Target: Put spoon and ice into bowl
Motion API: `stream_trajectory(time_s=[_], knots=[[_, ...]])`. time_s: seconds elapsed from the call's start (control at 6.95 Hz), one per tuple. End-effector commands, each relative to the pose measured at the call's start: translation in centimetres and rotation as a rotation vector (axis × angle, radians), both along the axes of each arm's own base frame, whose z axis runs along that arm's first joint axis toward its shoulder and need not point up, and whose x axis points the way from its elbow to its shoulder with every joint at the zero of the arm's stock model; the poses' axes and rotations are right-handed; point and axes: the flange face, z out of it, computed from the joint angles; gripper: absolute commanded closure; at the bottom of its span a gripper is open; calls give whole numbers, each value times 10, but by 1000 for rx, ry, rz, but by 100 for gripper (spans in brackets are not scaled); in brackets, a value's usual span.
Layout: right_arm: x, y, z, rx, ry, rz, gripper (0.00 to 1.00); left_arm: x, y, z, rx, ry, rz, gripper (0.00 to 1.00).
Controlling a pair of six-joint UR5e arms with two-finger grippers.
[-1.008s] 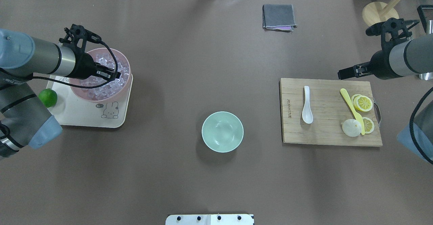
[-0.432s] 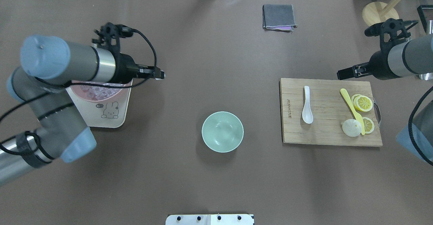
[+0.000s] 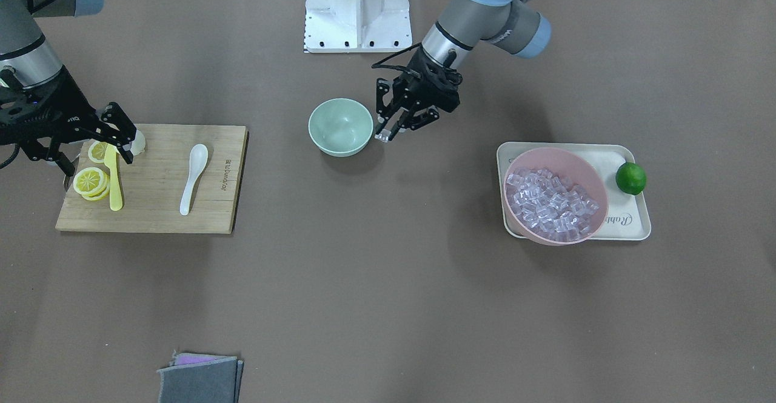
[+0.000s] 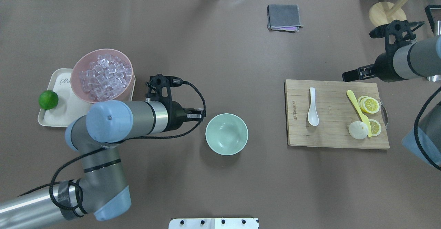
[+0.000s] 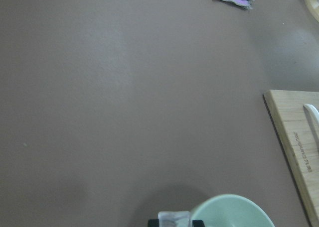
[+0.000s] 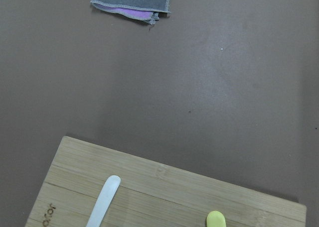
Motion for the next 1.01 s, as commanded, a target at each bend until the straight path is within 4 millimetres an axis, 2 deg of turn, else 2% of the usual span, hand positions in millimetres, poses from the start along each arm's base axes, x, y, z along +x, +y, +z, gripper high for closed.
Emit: stream_trajectory(time_s=[0.0, 0.29, 0.43, 0.58, 0.72, 0.86], knots=[[-3, 0, -2, 3, -1, -4, 0, 36, 36, -9, -17, 15, -28, 100], [-8, 2, -3, 5, -3, -13, 0, 49, 50, -12, -66, 37, -44, 100], [-12, 5, -5, -10, -15, -7, 0, 50, 51, -15, -84, 48, -46, 51], [-27, 6, -18, -56, -59, 27, 0, 57, 50, -8, -81, 23, -47, 4], [-38, 9, -22, -79, -71, 53, 0, 56, 51, -7, -77, 15, -38, 2], [-41, 10, -21, -119, -80, 105, 0, 49, 44, -1, -89, -42, -50, 2]])
